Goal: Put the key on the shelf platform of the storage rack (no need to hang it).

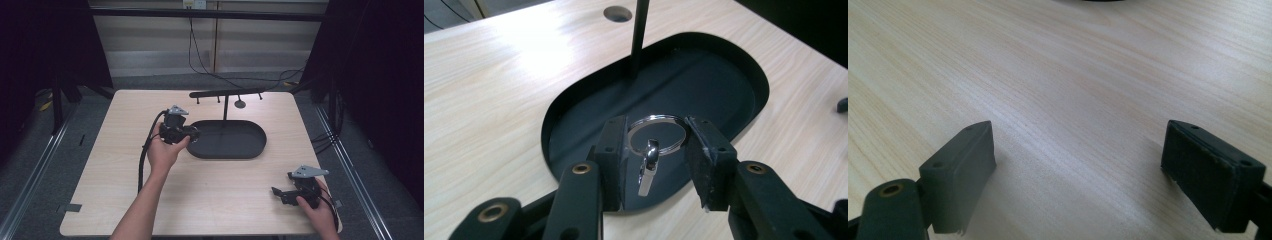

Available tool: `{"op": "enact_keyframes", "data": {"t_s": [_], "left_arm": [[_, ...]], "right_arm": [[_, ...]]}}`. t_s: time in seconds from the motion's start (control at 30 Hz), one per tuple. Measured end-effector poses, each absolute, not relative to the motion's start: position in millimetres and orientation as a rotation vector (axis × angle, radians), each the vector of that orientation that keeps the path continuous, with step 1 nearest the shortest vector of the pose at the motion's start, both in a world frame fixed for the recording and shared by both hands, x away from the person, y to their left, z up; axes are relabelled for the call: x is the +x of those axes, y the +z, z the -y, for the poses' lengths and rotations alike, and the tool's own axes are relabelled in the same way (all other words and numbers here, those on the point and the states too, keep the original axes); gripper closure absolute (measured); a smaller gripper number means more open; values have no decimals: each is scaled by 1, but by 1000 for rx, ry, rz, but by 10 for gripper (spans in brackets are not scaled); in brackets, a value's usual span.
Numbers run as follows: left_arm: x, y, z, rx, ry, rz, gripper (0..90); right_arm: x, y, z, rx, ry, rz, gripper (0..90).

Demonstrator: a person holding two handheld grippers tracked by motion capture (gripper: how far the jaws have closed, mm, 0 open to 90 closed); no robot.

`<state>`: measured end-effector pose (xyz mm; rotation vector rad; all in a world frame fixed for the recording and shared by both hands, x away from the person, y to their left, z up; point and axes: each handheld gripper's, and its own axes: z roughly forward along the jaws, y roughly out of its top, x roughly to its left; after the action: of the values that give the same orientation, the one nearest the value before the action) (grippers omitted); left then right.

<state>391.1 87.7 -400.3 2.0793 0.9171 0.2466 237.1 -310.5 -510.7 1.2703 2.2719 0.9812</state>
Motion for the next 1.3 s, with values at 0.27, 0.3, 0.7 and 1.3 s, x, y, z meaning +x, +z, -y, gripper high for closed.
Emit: {"op": "enact_keyframes", "data": {"t_s": [0.27,0.3,0.7,1.3], "left_arm": [[399,-407,-69,2069,249,-917,620],[400,-407,-67,2075,251,-912,620],[408,-410,-47,2070,272,-899,620],[421,-433,-27,2087,277,-913,619]], "right_arm": [[237,-511,310,1270,981,-2272,135],[237,-511,310,1270,981,-2272,134],[237,-511,310,1271,981,-2272,135],[237,-511,310,1269,981,-2272,134]]}}
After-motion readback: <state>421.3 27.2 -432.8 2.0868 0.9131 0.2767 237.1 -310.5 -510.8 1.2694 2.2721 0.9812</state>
